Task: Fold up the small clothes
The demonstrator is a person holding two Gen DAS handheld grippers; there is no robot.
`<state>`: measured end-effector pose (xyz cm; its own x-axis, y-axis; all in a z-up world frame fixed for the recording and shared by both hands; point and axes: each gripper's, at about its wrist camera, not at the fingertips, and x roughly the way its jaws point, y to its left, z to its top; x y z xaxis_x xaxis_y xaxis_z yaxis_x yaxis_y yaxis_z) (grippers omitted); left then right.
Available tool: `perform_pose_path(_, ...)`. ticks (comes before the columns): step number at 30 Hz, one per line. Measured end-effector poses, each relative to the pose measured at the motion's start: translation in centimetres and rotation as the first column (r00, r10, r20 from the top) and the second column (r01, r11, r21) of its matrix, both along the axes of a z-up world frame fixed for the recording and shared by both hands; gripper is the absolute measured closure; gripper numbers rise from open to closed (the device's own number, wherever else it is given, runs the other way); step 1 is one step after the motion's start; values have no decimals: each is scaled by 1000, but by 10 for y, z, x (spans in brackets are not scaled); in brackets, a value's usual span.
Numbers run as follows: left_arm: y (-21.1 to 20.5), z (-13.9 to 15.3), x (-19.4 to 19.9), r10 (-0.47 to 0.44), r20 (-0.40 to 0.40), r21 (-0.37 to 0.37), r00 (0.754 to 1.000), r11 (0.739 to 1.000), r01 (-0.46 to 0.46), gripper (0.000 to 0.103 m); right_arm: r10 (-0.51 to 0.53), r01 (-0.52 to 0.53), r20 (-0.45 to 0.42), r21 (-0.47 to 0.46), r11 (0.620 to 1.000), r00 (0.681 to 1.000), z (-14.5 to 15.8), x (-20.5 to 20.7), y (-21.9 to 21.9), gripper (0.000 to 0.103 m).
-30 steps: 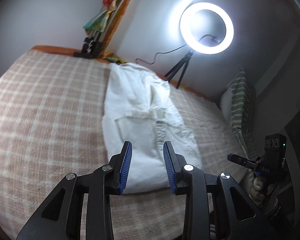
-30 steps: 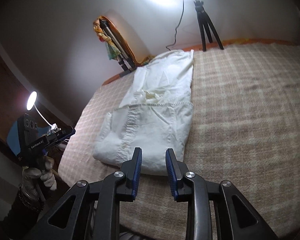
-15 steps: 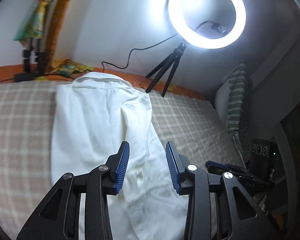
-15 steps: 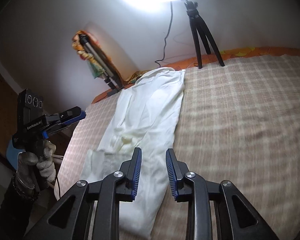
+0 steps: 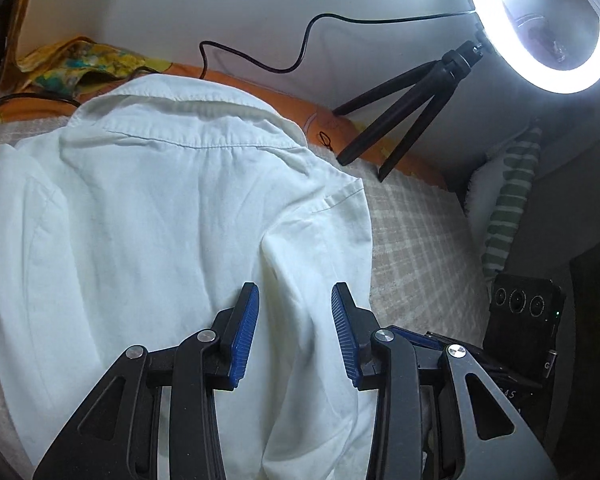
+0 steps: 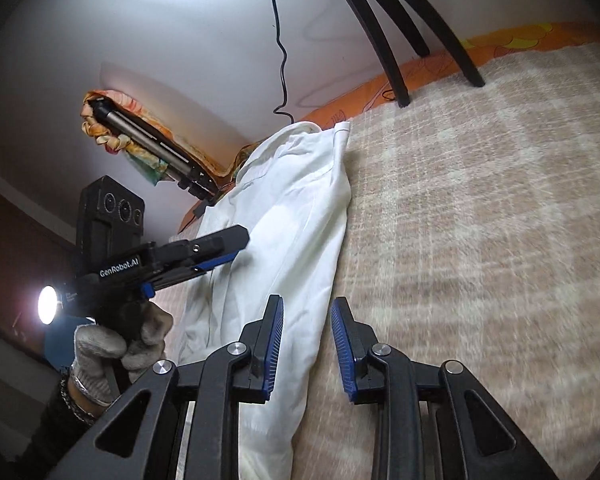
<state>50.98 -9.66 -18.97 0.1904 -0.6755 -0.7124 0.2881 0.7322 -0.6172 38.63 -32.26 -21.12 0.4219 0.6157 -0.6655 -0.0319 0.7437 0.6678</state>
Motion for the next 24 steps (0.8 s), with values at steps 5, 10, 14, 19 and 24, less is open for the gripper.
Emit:
perform_pose_path(5,-10,-2,3,-16,30,2,999,1000,16,73,23,-23,-14,-5,1000,1000,-10,18,5,77)
perform_pose_path(10,-17,6,-2,-43,141,29,989,999,39,102,47,-47,-16,-22,999,999,-15,29,12,94)
perform_pose_path(14,-18,14,-9,-24,245,103,969,995,-1,102,57,-55,15,-112,992,998,-8,29,21,103)
perform_pose_path(19,-27,-4,-6,-34,235,215,971,976,-18,102,-22,20,-21,-120,993,1000,-13,27,9,103)
perform_pose_path(24,-28,0,-6,-28,256,207,966,978,-26,102,-56,59,18,-238,970,998,2,22,4,98)
